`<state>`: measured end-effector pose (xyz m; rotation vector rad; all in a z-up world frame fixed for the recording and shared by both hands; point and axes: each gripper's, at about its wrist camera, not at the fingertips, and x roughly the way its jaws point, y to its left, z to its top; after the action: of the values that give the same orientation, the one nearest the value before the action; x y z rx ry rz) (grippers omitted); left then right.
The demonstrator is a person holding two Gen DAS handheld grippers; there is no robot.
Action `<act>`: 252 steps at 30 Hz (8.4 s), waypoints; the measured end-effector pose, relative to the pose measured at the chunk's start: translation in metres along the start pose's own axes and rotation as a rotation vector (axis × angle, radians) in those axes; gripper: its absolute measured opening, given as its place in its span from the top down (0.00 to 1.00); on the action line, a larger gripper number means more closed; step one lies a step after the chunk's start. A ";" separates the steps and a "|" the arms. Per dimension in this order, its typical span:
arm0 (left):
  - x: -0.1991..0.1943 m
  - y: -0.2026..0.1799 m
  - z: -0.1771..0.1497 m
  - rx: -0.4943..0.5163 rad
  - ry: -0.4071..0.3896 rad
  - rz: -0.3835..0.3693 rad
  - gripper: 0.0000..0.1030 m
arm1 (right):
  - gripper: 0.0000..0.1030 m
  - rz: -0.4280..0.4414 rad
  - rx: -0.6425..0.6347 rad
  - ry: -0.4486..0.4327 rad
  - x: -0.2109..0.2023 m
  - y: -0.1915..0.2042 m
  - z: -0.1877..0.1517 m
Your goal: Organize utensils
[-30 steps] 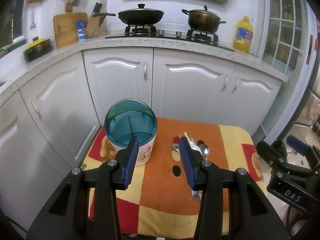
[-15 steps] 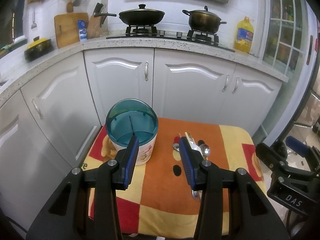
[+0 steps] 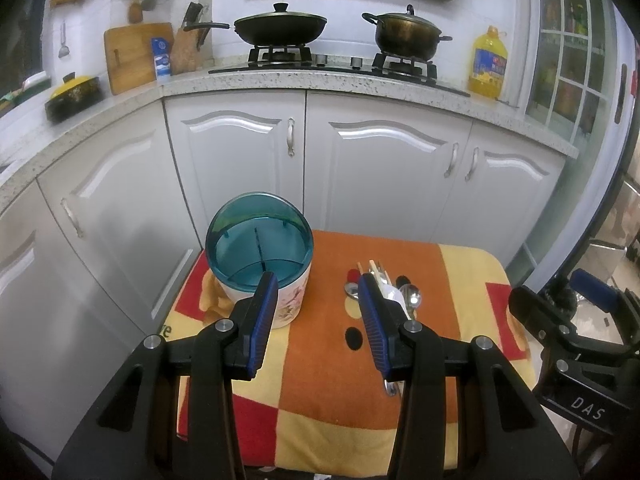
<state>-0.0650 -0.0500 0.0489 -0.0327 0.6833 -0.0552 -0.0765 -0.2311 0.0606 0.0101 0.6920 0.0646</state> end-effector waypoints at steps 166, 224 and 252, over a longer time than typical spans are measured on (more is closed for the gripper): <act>0.044 0.062 0.094 0.012 -0.030 -0.152 0.99 | 0.97 0.748 0.141 0.019 0.114 0.024 0.062; 0.129 0.108 0.075 0.024 0.010 0.119 0.99 | 0.96 0.662 -0.080 -0.203 0.201 0.107 0.061; 0.084 0.076 0.047 -0.042 0.046 0.047 0.67 | 0.60 0.544 0.009 0.010 0.130 0.053 0.045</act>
<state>0.0324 0.0210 0.0285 -0.0559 0.7310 0.0038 0.0491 -0.1691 0.0135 0.2065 0.6841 0.5836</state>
